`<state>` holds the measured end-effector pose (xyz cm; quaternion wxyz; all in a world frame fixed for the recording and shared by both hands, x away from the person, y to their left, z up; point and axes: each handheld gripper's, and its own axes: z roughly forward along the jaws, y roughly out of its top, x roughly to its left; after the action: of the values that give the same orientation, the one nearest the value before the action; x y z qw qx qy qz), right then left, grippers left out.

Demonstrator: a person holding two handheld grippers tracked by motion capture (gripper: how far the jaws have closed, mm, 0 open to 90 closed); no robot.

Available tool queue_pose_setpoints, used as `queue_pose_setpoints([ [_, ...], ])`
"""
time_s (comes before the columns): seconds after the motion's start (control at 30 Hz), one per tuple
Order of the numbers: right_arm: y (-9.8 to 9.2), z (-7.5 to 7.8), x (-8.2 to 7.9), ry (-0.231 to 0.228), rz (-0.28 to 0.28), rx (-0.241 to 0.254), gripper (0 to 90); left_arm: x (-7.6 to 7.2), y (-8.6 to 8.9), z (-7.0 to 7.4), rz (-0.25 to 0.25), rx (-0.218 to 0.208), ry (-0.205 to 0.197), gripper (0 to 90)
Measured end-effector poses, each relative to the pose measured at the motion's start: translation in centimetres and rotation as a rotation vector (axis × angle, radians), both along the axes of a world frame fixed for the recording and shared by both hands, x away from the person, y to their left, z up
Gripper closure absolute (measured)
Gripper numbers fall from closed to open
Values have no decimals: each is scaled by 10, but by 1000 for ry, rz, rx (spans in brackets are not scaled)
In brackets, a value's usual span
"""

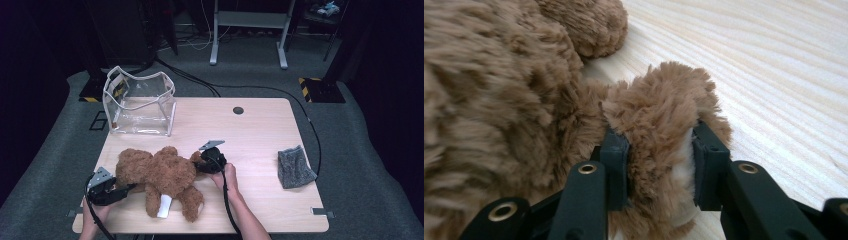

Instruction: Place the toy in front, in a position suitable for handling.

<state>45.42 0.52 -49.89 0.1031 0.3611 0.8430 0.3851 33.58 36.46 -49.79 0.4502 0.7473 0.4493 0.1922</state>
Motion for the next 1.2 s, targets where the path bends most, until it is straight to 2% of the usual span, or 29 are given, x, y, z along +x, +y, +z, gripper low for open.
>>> queue_pose_setpoints([
  [0.07,-2,0,-1,-13,4,7,669,0,-1,0,3,-19,-7,538],
  [0.3,-8,10,-5,-31,-19,31,684,1,-4,5,-12,-31,-6,574],
  [0.4,-12,17,-7,-30,-27,40,685,2,-6,8,-15,-52,-9,577],
  [0.57,-22,31,-8,-48,-41,60,687,4,-12,18,-25,-73,-28,580],
  [0.67,-27,40,-8,-68,-49,67,687,7,-15,24,-38,-86,-27,580],
  [0.7,-29,44,-8,-66,-56,69,687,8,-17,25,-35,-92,-41,580],
  [0.73,-31,46,-7,-73,-61,72,687,9,-19,27,-42,-97,-27,580],
  [1.2,-66,84,-2,-116,-122,53,687,31,-52,45,-87,-128,-41,578],
])
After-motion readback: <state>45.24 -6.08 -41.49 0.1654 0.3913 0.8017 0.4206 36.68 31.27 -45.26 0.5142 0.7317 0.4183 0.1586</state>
